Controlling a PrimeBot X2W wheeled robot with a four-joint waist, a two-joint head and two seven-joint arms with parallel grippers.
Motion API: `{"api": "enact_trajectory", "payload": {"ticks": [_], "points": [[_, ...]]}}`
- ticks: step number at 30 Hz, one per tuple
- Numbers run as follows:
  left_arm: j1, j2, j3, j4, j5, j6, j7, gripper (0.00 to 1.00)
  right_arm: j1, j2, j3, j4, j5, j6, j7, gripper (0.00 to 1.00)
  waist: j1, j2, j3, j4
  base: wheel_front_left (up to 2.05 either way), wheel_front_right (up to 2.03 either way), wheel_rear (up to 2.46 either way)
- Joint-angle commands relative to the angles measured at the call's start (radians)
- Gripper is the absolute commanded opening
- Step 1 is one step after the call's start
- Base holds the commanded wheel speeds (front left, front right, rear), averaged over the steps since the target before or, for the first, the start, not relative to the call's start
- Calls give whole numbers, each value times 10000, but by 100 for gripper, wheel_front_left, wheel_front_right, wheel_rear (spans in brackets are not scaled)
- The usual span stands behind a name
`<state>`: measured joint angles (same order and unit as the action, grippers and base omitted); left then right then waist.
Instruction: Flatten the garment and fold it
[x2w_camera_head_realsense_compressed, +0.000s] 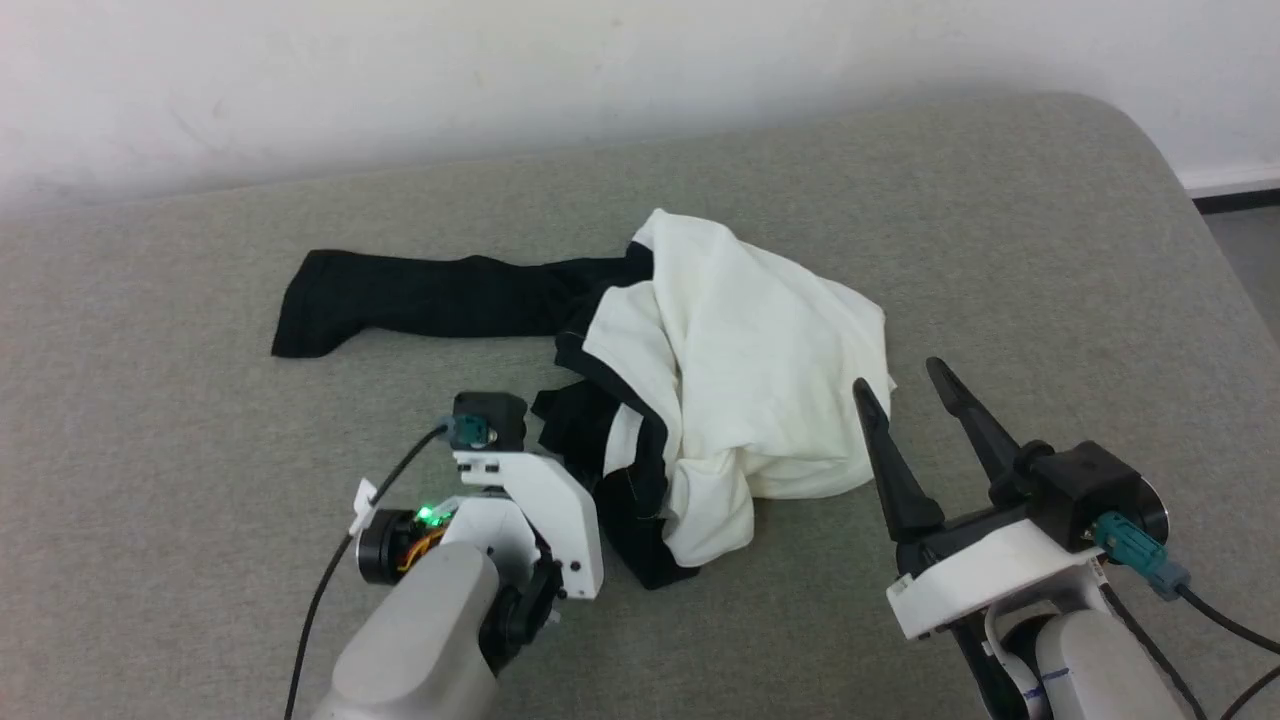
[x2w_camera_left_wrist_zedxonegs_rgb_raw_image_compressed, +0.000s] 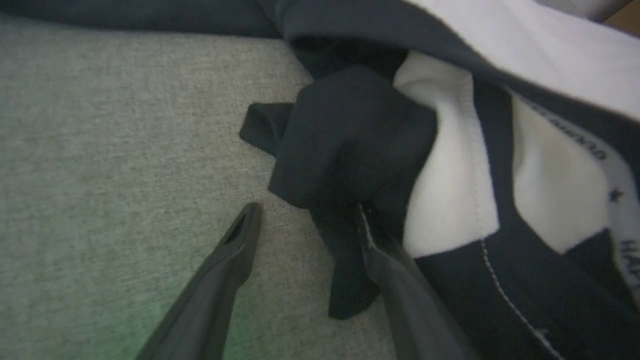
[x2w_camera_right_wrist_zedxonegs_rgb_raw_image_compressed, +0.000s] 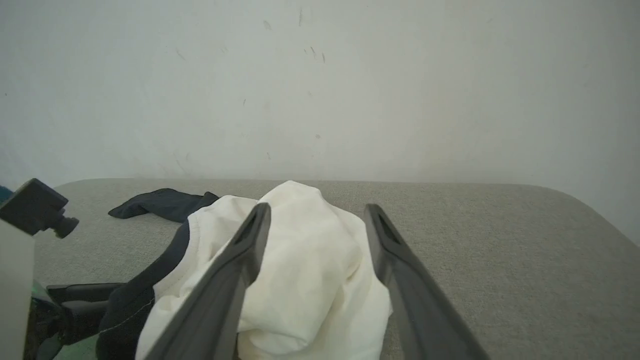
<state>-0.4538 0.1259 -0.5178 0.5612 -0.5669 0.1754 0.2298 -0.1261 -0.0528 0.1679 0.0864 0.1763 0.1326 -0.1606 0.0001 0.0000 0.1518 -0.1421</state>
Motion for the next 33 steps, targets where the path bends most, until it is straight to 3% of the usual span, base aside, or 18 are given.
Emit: {"api": "enact_trajectory", "payload": {"ticks": [1,3,4,5,6,9,15,22,26,28,29,30,33], "points": [[-151,-24,-29,77,-63,-77,101,100,-129,26,1,32,43,-19,-65,100,-1,0,89,-130,0,0,0],[-192,-19,-122,214,-177,-202,544,100,-111,26,-23,80,44,-19,-104,100,-1,0,103,-149,0,0,0],[-220,-2,-146,220,-203,-253,631,56,-107,26,-38,100,52,-19,-121,100,-1,0,108,-143,0,0,0],[-248,10,-119,176,-224,-286,556,19,-104,26,-50,120,58,-19,-136,100,-1,0,111,-127,0,0,0],[-257,-1,-74,123,-268,-339,423,0,-104,26,-44,133,75,-19,-141,100,-1,0,107,-91,0,0,0],[-226,-39,92,-10,-366,-423,-146,0,-110,26,-25,137,91,-19,-136,100,-1,0,64,88,0,0,0],[462,202,970,-507,-525,98,-1947,0,-94,26,-77,163,60,-19,-126,100,-1,0,-160,554,0,0,0],[2690,1195,2442,-2223,-1016,1236,-2864,0,145,26,-253,108,-40,-19,-45,100,-1,0,-402,1139,0,0,0],[4031,1789,3020,-3237,-1056,2112,-2670,0,250,26,-271,36,-96,-19,44,100,-1,0,-479,1451,0,0,0],[4460,1918,3137,-3668,-1132,2340,-2455,0,290,26,-278,-19,-110,-19,93,100,-1,0,-511,1586,0,0,0],[4598,1981,3119,-3850,-1137,2376,-2344,40,295,26,-267,-42,-120,-19,119,100,-1,0,-519,1630,0,0,0],[4695,2054,3074,-4006,-1103,2419,-2235,100,286,26,-246,-53,-129,-19,140,100,-1,0,-522,1657,0,0,0],[4622,2119,2865,-4446,-863,2478,-2223,100,239,26,-203,-73,-142,-19,183,100,-1,0,-520,1690,0,0,0]]}}
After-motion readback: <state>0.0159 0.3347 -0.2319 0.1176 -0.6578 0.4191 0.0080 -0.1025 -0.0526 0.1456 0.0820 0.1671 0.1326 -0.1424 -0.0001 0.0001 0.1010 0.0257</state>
